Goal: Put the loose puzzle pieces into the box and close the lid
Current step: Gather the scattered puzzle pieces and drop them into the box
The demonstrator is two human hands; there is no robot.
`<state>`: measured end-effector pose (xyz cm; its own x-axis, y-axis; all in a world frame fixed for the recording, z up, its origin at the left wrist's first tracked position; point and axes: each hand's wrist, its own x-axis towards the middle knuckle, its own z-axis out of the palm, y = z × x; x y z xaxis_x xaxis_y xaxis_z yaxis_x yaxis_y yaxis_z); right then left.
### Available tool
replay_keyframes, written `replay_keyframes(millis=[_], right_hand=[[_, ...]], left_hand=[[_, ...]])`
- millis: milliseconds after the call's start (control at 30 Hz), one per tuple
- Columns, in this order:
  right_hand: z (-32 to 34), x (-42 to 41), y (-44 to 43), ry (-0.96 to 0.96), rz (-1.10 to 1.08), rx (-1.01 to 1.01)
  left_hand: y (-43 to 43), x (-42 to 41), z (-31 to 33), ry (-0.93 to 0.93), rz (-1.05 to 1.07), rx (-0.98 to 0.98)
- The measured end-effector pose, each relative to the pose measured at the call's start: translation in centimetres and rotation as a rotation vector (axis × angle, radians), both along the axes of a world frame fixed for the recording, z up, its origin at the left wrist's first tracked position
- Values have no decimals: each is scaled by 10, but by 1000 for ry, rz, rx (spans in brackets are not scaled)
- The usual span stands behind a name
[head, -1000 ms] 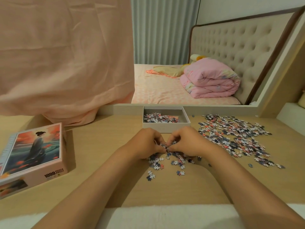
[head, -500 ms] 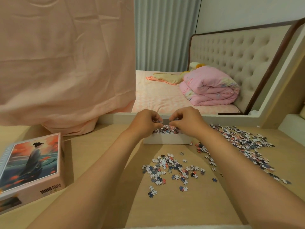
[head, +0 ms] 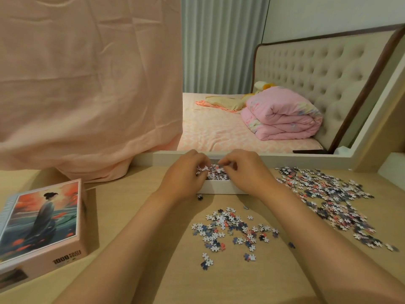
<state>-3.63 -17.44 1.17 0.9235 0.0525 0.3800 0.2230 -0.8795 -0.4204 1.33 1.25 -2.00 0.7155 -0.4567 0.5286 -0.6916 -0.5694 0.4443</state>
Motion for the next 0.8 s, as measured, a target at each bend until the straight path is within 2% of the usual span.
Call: replay_keyframes(millis=[67, 133, 267, 367, 467, 567, 667, 700, 800], right_hand=[[-2, -9, 12, 84, 95, 3], [-6, -16, 22, 210, 144, -105], [-14, -30, 19, 291, 84, -368], [-27, -38, 12, 380, 31, -495], [-35, -45, 2, 431, 33, -423], [-28, -61, -4, 471, 85, -185], [-16, -78, -12, 433, 84, 31], [-10, -84, -16, 455, 70, 35], [2, -95, -33, 670, -15, -183]], left_hand=[[8, -12, -2, 50, -37, 17], [14, -23, -4, 108, -67, 121], [20, -38, -19, 71, -56, 381], [19, -43, -26, 114, -70, 446], [15, -53, -20, 167, -84, 437], [11, -66, -9, 264, -138, 438], [15, -79, 5, 379, -181, 404], [17, -82, 9, 394, -183, 437], [24, -89, 14, 430, -139, 687]])
